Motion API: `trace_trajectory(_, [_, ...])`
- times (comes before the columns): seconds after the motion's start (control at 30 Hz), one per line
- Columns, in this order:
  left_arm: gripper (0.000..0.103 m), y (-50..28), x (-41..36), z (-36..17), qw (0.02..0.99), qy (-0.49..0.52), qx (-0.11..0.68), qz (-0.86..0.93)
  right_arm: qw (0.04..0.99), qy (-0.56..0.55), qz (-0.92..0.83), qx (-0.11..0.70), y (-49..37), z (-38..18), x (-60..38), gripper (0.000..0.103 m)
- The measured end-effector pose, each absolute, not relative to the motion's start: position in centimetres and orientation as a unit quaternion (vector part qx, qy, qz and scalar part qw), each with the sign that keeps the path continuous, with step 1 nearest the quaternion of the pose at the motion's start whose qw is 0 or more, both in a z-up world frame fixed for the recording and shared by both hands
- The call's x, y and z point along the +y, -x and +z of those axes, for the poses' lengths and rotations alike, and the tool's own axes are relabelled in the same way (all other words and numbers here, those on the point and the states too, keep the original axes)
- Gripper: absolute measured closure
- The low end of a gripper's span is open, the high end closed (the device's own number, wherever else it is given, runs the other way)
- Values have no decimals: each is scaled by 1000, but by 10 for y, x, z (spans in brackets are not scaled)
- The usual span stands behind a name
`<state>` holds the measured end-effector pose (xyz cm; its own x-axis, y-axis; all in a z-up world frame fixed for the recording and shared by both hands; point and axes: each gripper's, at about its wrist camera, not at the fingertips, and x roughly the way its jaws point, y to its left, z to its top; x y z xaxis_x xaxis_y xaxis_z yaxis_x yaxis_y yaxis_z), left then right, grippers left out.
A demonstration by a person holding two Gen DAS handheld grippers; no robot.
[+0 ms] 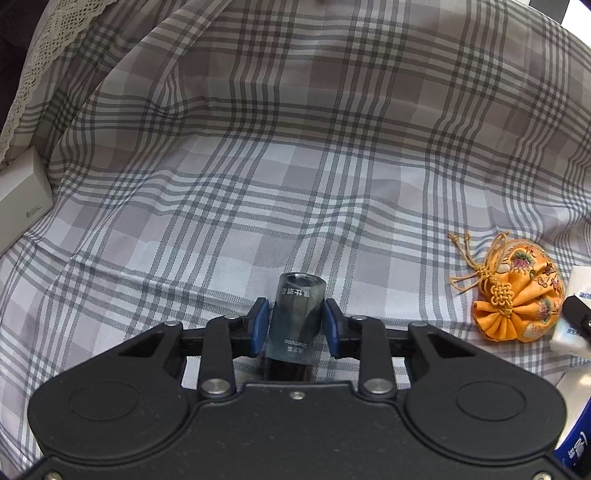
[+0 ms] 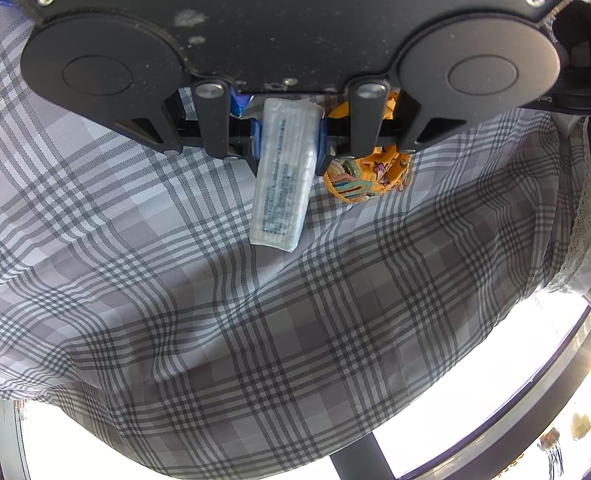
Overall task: Organize soft objects
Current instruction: 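Carry the black cylinder into the tin tray with the left tool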
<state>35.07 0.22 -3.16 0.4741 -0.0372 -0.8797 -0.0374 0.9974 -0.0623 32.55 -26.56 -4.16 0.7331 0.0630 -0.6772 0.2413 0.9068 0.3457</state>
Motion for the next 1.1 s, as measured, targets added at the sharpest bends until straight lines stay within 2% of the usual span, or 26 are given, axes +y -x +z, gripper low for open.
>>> trace_trajectory(0.63, [76,-282,19,29,873,63,481,-40,904,-216,-52,364,-327,-43,-266,77])
trace_trajectory(1.1, [76,-126,23,62,870,72,473,-119,908,-213,-52,356,-322,-40,-265,77])
